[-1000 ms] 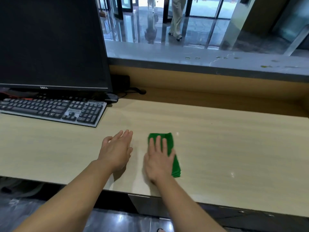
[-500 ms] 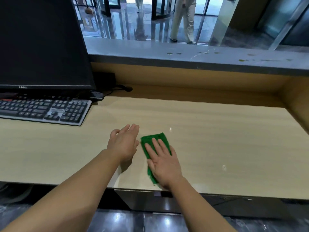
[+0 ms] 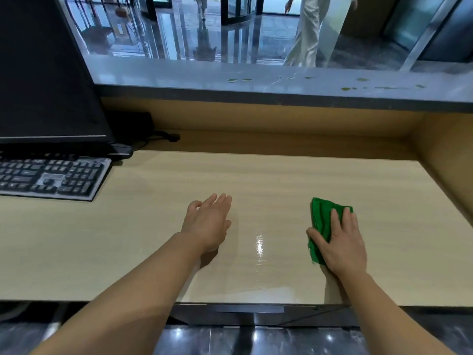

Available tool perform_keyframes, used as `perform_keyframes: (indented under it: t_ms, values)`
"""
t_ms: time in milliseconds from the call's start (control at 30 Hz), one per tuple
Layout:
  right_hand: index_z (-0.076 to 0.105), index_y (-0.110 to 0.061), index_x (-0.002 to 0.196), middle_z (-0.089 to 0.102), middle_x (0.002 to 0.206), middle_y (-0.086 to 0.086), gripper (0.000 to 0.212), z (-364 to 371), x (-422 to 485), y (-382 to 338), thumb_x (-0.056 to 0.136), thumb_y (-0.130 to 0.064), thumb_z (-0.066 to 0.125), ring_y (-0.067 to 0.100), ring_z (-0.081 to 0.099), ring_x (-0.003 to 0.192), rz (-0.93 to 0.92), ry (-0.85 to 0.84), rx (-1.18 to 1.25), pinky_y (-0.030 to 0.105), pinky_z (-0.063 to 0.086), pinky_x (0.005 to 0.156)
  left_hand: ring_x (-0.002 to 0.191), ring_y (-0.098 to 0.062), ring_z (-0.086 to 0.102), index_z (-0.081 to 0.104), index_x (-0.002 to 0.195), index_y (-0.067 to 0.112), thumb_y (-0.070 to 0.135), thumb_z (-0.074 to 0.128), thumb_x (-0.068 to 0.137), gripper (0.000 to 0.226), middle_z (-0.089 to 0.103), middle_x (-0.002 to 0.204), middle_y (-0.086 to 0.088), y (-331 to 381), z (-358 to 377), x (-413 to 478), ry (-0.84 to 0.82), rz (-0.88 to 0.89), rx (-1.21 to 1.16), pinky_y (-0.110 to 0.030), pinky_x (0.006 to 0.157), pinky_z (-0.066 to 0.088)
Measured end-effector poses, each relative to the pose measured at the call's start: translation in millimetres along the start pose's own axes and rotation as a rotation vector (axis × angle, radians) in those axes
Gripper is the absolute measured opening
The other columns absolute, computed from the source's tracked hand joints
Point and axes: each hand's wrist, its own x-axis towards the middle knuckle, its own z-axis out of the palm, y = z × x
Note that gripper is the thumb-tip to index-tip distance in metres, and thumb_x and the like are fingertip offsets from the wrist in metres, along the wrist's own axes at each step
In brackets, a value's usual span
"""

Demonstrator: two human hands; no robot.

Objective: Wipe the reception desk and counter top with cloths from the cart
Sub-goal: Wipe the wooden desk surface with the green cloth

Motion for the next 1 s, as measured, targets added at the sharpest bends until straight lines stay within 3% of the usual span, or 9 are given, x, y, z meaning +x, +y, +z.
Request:
perform_keyframes:
  t_ms: [67, 200, 300, 567, 667, 767, 867, 933, 1000]
  values:
    - [0.001, -0.016, 0.156, -0.007, 0.163, 0.009, 0.09, 3, 2, -3, 0.091, -0.072, 0.029, 0.021, -0.009, 0.15, 0.019, 0.003, -0.023, 0.033, -0.002, 0.12, 0.149, -0.013, 0.005, 0.012, 0.152, 0.021, 0.027, 0.038, 0.102, 0.057, 0.013, 0.161, 0.004, 3, -1, 0, 0.008, 0.001, -0.009, -0.037, 0.116, 0.008]
    - [0.018, -0.009, 0.155, 0.008, 0.162, 0.015, 0.064, 11, 6, -30, 0.1, -0.036, 0.035, 0.029, 0.005, 0.149, 0.134, 0.105, 0.044, 0.038, 0.009, 0.12, 0.149, -0.012, 0.004, 0.013, 0.152, 0.022, 0.027, 0.038, 0.102, 0.057, 0.015, 0.161, 0.005, 0, -4, -5, 0.021, -0.014, -0.031, -0.037, 0.116, 0.008]
    - [0.027, -0.007, 0.151, 0.017, 0.16, 0.019, 0.056, 14, 4, -64, 0.099, -0.024, 0.037, 0.034, 0.013, 0.146, 0.178, 0.124, 0.043, 0.043, 0.018, 0.116, 0.149, -0.012, 0.003, 0.011, 0.153, 0.022, 0.026, 0.039, 0.101, 0.059, 0.011, 0.161, 0.005, -9, -7, -15, 0.022, -0.046, -0.029, -0.036, 0.116, 0.008]
    - [0.017, -0.011, 0.155, 0.007, 0.162, 0.015, 0.057, 35, -38, -160, 0.102, -0.021, 0.036, 0.03, 0.004, 0.15, -0.117, -0.004, 0.127, 0.038, 0.009, 0.122, 0.149, -0.012, 0.003, 0.008, 0.154, 0.022, 0.025, 0.039, 0.101, 0.061, 0.012, 0.161, 0.005, -29, -19, -44, 0.014, -0.161, 0.002, -0.035, 0.116, 0.008]
    - [0.021, -0.014, 0.154, 0.008, 0.163, 0.011, 0.055, 32, -59, -188, 0.102, -0.016, 0.036, 0.024, 0.005, 0.15, -0.235, -0.111, 0.237, 0.033, 0.018, 0.12, 0.148, -0.011, 0.005, 0.008, 0.154, 0.022, 0.025, 0.04, 0.1, 0.063, 0.013, 0.161, 0.005, -32, -30, -51, 0.035, -0.187, 0.007, -0.034, 0.115, 0.009]
    - [0.034, -0.017, 0.151, 0.03, 0.157, 0.006, 0.051, 17, -68, -205, 0.1, -0.016, 0.038, 0.021, 0.031, 0.143, -0.205, -0.219, 0.516, 0.03, 0.033, 0.11, 0.148, -0.011, 0.007, 0.01, 0.154, 0.024, 0.028, 0.04, 0.1, 0.062, 0.015, 0.161, 0.006, -31, -43, -54, 0.063, -0.208, 0.014, -0.033, 0.114, 0.01]
    - [0.062, -0.013, 0.128, 0.068, 0.117, 0.008, 0.041, -9, -64, -213, 0.093, -0.008, 0.042, 0.028, 0.064, 0.102, 0.026, -0.358, 1.019, 0.032, 0.05, 0.086, 0.148, -0.013, 0.01, 0.013, 0.153, 0.023, 0.028, 0.04, 0.101, 0.059, 0.021, 0.159, 0.003, -23, -63, -57, 0.094, -0.224, 0.023, -0.035, 0.115, 0.012]
    - [0.068, -0.003, 0.101, 0.07, 0.092, 0.014, 0.029, -30, -55, -211, 0.09, -0.002, 0.041, 0.03, 0.063, 0.075, 0.198, -0.441, 1.319, 0.033, 0.052, 0.068, 0.148, -0.015, 0.013, 0.017, 0.152, 0.022, 0.027, 0.04, 0.101, 0.056, 0.029, 0.156, 0.0, -16, -77, -57, 0.119, -0.231, 0.039, -0.035, 0.113, 0.015]
    - [0.063, -0.002, 0.084, 0.064, 0.083, 0.017, 0.022, -53, -43, -201, 0.091, 0.001, 0.042, 0.027, 0.057, 0.07, 0.322, -0.485, 1.475, 0.03, 0.047, 0.062, 0.146, -0.016, 0.017, 0.022, 0.149, 0.022, 0.026, 0.041, 0.101, 0.052, 0.036, 0.152, -0.001, -9, -91, -57, 0.143, -0.241, 0.043, -0.035, 0.111, 0.017]
